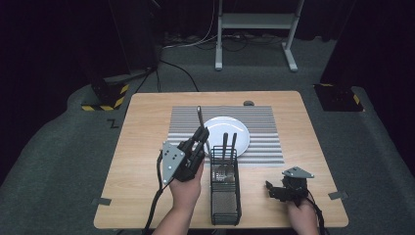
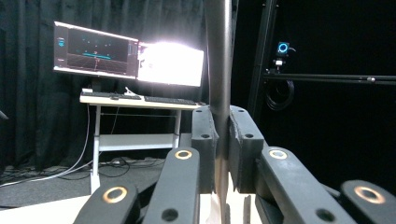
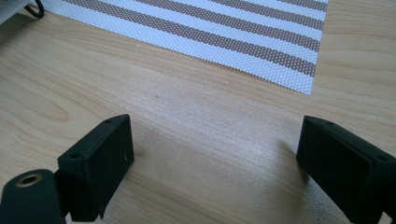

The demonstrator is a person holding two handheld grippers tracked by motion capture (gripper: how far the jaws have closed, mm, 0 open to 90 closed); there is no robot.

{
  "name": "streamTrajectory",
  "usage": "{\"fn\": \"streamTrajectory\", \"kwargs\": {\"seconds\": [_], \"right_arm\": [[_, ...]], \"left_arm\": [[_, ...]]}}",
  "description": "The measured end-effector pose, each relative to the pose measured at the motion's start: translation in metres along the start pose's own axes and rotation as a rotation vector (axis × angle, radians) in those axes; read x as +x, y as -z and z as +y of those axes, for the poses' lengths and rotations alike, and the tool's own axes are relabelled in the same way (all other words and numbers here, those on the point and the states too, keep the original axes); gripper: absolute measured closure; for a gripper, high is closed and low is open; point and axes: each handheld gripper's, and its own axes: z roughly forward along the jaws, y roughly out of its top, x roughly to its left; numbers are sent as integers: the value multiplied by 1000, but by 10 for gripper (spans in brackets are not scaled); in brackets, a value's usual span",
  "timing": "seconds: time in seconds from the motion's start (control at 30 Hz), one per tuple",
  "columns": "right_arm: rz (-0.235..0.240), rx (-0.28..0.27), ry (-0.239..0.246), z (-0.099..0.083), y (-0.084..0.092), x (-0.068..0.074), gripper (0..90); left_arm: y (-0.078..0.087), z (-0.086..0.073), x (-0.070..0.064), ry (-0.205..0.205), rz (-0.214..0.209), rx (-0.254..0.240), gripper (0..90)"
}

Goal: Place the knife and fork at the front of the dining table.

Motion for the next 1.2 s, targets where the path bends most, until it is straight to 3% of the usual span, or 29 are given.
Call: {"fn": "streamTrajectory", "kwargs": {"seconds": [0.57, 1.2], "right_arm": [[0, 0, 1, 0, 0, 0, 105], [-1, 0, -1, 0, 0, 0, 105]], "left_arm": [[10, 6, 24, -29, 62, 9, 819], [16, -16, 57, -43, 132, 86, 821]]}}
